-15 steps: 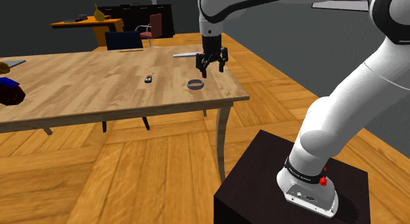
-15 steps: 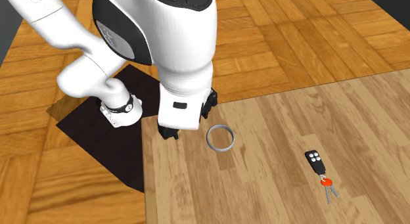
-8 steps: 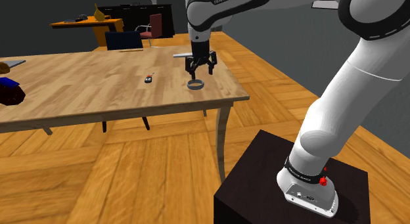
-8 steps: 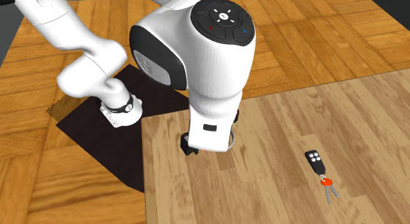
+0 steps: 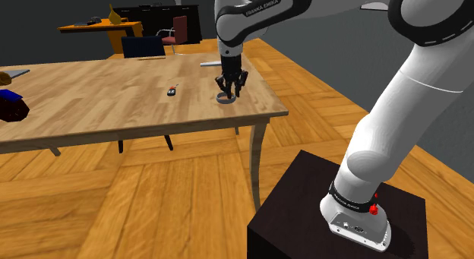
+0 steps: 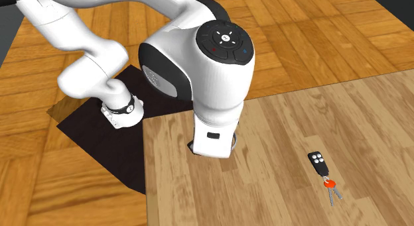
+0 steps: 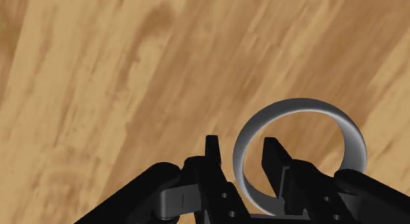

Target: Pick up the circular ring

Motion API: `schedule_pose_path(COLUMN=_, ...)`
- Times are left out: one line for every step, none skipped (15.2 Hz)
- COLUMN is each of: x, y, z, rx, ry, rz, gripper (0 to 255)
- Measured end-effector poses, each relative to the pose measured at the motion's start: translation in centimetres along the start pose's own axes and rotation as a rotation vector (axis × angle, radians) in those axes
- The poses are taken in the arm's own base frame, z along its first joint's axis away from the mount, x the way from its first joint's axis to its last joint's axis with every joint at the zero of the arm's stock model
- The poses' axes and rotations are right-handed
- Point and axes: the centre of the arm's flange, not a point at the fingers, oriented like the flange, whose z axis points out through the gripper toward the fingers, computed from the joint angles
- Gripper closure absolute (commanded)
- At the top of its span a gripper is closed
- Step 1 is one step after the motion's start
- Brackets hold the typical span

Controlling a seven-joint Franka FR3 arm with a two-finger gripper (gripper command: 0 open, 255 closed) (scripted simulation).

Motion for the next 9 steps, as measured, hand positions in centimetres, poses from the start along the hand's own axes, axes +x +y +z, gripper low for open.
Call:
schedule_pose_path(x=-0.03, y=-0.08, z=-0.07, rx=0.001, ry=0.002, rz=-0.001, gripper=255)
schedule_pose_path(x=-0.06, y=-0.05, z=-0.08, rx=0.002, ry=0.003, rz=-0.002, gripper=255)
schedule_pose_path(x=-0.06, y=0.0, z=-0.05, rx=0.001, ry=0.003, rz=-0.001, gripper=255)
schedule_pose_path(x=-0.05, y=0.01, z=-0.04, rx=0.001, ry=0.002, rz=-0.001, gripper=255)
schedule_pose_path(x=-0.05, y=0.02, z=-0.04, rx=0.001, ry=0.003, rz=-0.001, gripper=255)
schedule_pose_path(x=-0.05, y=0.01, z=-0.05, rx=0.001, ry=0.002, rz=-0.001, gripper=255)
schedule_pose_path(x=-0.05, y=0.01, z=-0.05, rx=0.001, ry=0.003, rz=0.0, gripper=255)
schedule_pose_path(x=-0.03, y=0.0, z=-0.04, rx=0.001, ry=0.002, rz=0.0, gripper=255)
schedule_pose_path(x=0.0, y=0.06, z=-0.19, rx=-0.001, ry=0.0, rz=0.001, gripper=255)
